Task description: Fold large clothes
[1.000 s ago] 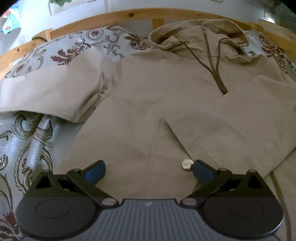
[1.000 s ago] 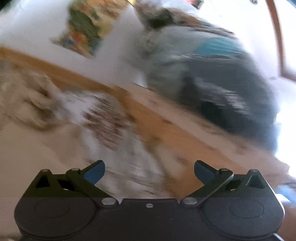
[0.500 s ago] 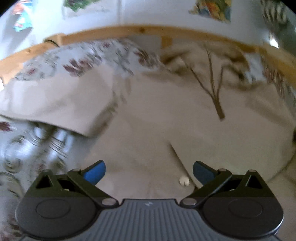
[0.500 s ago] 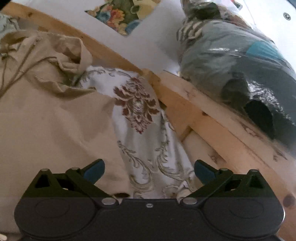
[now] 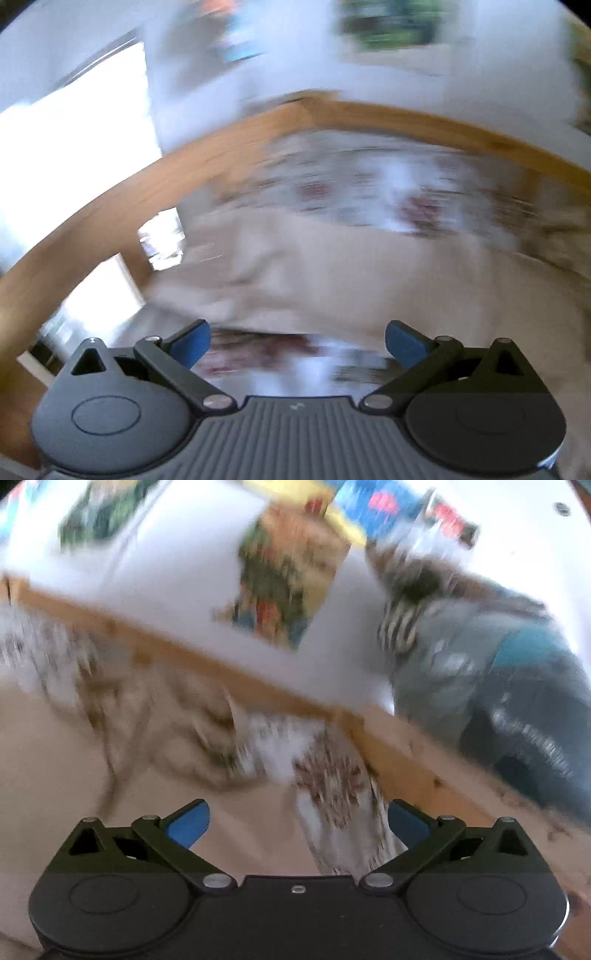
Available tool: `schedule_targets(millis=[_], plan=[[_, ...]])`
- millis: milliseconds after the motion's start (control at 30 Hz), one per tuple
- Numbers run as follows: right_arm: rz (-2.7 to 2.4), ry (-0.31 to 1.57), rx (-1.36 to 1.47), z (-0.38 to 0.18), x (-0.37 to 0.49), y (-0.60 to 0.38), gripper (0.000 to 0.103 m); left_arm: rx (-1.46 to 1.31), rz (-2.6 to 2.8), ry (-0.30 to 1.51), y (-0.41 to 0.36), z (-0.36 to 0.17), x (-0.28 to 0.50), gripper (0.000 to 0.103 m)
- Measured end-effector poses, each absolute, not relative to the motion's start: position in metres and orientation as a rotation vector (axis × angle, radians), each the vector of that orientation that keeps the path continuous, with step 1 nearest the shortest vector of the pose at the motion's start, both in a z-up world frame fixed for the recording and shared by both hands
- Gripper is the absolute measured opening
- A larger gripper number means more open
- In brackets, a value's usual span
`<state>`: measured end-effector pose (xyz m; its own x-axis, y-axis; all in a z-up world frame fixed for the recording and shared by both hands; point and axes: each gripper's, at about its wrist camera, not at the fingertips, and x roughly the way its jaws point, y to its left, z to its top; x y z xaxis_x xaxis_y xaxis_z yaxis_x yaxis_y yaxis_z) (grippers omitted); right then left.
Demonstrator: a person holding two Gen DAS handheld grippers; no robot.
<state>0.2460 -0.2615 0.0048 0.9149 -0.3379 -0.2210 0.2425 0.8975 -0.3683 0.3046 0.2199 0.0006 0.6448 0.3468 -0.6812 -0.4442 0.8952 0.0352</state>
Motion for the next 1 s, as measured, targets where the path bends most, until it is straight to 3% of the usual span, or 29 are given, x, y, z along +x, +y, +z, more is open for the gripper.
schedule_targets(millis=[200, 467, 633, 967, 1000], plan=[[-0.117, 0.244, -0.179, 0.022, 0.186, -0.210, 0.102, -0.397, 0.636, 0.755, 0.297, -0.031, 0.301, 0.097], [-0.081, 0.377, -0.651, -0.041, 0.212, -0.160, 0.102, -0.633, 0.650, 0.612, 0.320, -0.049, 0.306, 0.094], [-0.130, 0.493, -0.572, -0.053, 0.232, -0.180, 0.102, -0.646, 0.682, 0.580, 0.319, -0.048, 0.306, 0.073], [-0.348, 0.573, -0.489, -0.068, 0.260, -0.246, 0.102, -0.755, 0.663, 0.535, 0.327, -0.046, 0.310, 0.070], [-0.362, 0.594, -0.429, -0.067, 0.261, -0.255, 0.102, -0.754, 0.681, 0.537, 0.327, -0.048, 0.312, 0.062]])
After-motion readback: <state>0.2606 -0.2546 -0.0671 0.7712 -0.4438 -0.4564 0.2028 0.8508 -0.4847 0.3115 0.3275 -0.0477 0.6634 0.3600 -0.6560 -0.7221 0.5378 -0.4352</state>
